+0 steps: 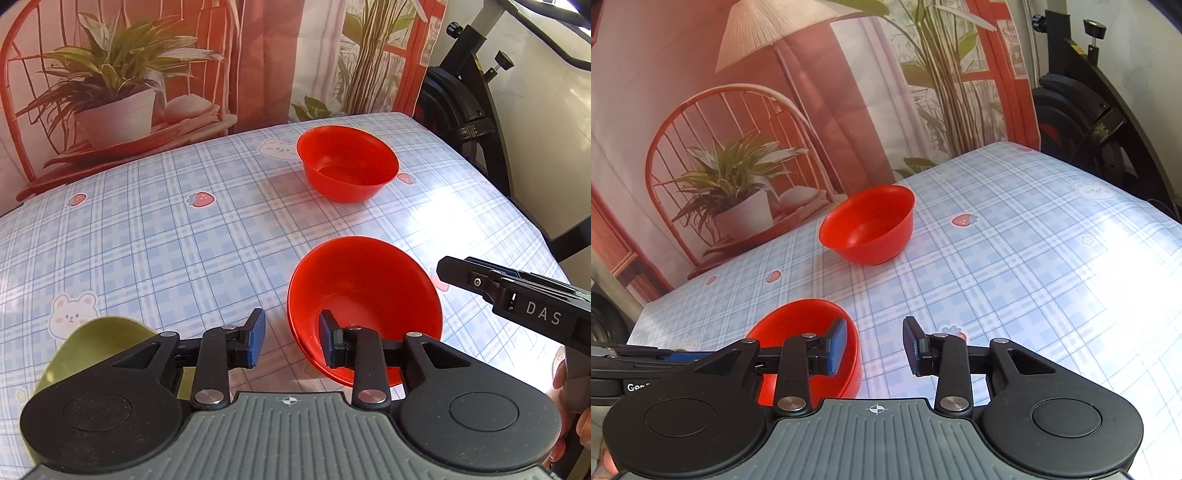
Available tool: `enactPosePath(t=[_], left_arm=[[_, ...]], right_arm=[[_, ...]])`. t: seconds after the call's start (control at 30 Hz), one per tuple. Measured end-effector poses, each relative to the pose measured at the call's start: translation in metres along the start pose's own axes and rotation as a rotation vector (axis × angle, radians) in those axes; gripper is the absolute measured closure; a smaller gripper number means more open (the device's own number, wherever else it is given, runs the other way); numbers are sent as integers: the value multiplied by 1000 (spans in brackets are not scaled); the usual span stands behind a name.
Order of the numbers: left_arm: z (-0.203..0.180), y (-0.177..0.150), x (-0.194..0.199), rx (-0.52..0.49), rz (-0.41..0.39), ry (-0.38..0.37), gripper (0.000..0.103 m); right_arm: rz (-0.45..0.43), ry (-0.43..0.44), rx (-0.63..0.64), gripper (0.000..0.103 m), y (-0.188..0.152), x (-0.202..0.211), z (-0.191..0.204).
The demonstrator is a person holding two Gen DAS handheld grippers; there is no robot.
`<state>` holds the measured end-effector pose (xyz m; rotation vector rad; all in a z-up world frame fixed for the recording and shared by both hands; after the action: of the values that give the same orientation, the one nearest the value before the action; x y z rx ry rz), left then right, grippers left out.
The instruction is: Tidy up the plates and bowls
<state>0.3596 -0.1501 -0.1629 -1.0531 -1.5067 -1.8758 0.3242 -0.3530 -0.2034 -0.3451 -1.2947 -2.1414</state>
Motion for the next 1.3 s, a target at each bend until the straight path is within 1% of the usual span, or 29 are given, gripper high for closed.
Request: enactPosePath(t=[0.03, 0.07, 0.23, 0.33, 0.43, 0.63, 0.7, 0.73, 0.77, 0.8, 0.9, 1.03, 1.13, 1.2, 1.27, 1.3], left_arm=[[2, 4, 1, 10, -9, -2, 70], [3, 7, 2, 20, -18, -4, 70], [5, 29, -1, 53, -47, -36, 70], [2, 44, -5, 59, -75, -48, 70], [-4, 56, -10, 68, -96, -63, 70], [-10, 72, -34, 100, -93, -92, 70], [-12, 79, -40, 114, -105, -105, 70], [-13, 82, -43, 115, -107, -102, 70], [-14, 85, -47, 114, -109, -96, 70], [-15, 88, -50, 114, -111, -93, 70], [-17, 96, -60, 118, -109, -95, 70], [-16, 100, -74, 129, -92, -96, 70], [-18, 100, -82, 129, -77, -102, 71], [-20, 101, -87, 120, -70, -103, 71], [-22, 101, -90, 116, -67, -101, 71], [-23, 101, -92, 116, -65, -103, 71]], right_arm=[[5, -8, 16, 61, 3, -1, -1], [6, -15, 33, 59, 6, -2, -2], [9, -26, 99, 58, 28, -8, -11], [-3, -33, 113, 58, 42, -16, -20], [-10, -8, 102, 58, 54, -26, -27], [-8, 30, 96, 58, 74, -54, -38], [-14, 37, 86, 52, 81, -63, -41], [-19, 40, 83, 47, 83, -67, -42], [-23, 45, 80, 45, 86, -70, -43], [-24, 48, 77, 45, 89, -75, -44], [-24, 47, 96, 45, 94, -87, -43], [-4, 26, 154, 47, 95, -102, -39], [10, 11, 159, 53, 96, -111, -39], [11, 4, 146, 55, 96, -115, -42], [16, 5, 133, 63, 95, -118, -44], [19, 3, 130, 65, 94, -119, -45]])
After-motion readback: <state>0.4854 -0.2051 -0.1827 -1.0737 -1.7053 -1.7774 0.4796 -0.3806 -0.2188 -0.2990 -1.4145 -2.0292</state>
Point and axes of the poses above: each gripper's, at about its wrist camera, not at the fingertips, and x roughly against the way its jaws point, z to its left, y to its top, the point moved 3 cm from there along -x, roughly the way its jaws point, and after that the axes turned 12 degrees about y, right-handed, at the moved point
